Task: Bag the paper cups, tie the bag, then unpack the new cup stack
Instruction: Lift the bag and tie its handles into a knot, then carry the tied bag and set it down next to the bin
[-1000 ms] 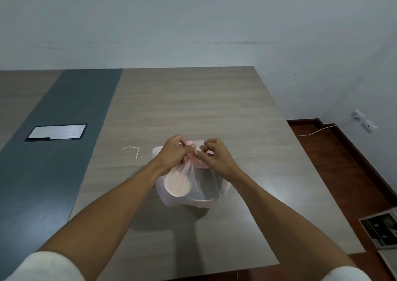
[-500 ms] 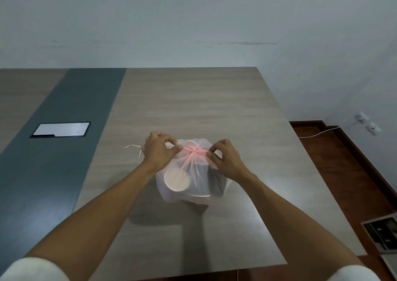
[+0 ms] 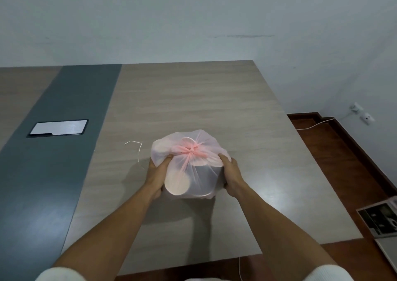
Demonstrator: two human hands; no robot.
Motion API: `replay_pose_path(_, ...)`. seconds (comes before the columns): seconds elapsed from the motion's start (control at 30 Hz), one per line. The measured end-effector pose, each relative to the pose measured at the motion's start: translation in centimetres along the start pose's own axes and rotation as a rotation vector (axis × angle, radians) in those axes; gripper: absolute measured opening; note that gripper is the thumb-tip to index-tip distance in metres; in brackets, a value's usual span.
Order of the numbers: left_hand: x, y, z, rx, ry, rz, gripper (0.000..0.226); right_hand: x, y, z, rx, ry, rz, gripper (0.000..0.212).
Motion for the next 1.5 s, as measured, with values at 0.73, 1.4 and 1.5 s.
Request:
replay_pose_path(0.73, 15.0, 11.1, -0.3, 0.14, -0.367, 0.097, 0.063, -12.3, -4.4, 10.7, -0.455, 0.382, -0.235, 0.079)
replay_pose_path(1.4, 57.9, 7.7, 18.6, 0.111, -0.762, 0.069, 0.06, -55.7, 0.8, 20.1, -0.481, 0.784, -0.387, 0.084)
replay_pose_path(1.5, 63.0, 7.0, 19.9, 0.146, -0.833, 0.054, 0.063, -60.3, 1.6, 20.3, -0.48, 0.826, -0.413, 0.087)
Point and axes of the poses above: each hand's wrist, its own z-axis away from the middle knuckle, its own x-axis out of the palm, y = z × x, the point moved 2 cm from there along -z, towards the middle knuckle, and after that the axes turned 11 degrees about x, right-handed, at the moved point
